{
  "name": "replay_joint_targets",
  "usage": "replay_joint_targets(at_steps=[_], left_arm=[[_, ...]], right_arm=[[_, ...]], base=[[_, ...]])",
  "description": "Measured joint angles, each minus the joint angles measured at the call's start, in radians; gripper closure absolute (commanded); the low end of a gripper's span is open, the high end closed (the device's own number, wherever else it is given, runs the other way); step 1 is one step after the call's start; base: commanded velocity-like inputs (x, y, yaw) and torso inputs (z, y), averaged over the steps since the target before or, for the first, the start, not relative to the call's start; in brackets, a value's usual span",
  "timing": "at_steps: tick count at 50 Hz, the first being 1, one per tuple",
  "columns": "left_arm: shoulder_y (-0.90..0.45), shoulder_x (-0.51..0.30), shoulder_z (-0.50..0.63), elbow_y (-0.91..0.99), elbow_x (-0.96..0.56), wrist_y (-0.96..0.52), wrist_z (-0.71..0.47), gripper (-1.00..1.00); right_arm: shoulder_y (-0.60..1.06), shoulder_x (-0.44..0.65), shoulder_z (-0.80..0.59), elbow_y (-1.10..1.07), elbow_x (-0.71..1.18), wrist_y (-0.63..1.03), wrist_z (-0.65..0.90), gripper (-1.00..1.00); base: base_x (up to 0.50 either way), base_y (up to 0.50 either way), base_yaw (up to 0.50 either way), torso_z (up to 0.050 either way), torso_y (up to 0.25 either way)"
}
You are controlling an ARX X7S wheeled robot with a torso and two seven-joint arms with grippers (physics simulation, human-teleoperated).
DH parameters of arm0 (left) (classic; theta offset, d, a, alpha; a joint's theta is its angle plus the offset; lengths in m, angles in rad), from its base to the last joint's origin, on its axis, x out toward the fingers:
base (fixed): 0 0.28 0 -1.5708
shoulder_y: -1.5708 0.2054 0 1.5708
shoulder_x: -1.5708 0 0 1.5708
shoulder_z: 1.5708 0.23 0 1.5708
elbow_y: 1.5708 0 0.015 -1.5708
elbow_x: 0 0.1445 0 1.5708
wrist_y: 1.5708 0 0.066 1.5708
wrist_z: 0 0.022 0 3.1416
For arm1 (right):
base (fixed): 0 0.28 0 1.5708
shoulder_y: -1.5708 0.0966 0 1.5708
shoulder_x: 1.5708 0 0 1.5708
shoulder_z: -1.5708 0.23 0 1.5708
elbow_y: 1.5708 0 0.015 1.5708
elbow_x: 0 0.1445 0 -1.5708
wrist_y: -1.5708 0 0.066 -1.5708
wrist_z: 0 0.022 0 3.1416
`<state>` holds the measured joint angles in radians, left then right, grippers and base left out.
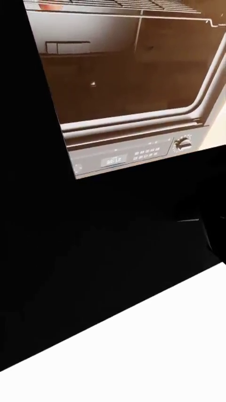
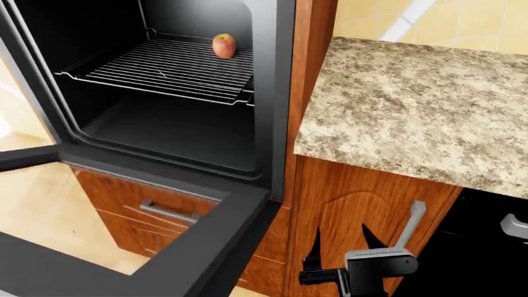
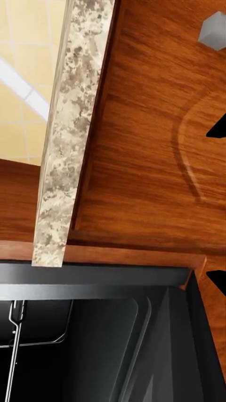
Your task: Open the oven door
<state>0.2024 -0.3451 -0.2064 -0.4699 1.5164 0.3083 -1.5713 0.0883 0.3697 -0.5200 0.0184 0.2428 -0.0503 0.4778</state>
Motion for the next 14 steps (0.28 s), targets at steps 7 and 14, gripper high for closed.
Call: replay_joint_targets(at_steps=[7, 14], left_arm=[[0.002, 0.002, -0.002, -0.001, 0.001, -0.002, 0.0, 1.0], [0.004, 0.004, -0.003, -0.002, 0.001, -0.006, 0.0, 1.0]], right_arm=[[0.001, 0.001, -0.002, 0.001, -0.001, 0.0, 0.001, -1.0], [0.002, 0.001, -0.003, 0.002, -0.002, 0.0, 0.002, -1.0]], base=[[0.0, 0.0, 0.0, -0.001, 0.0], [0.01, 0.0, 0.0, -0.001, 0.0]])
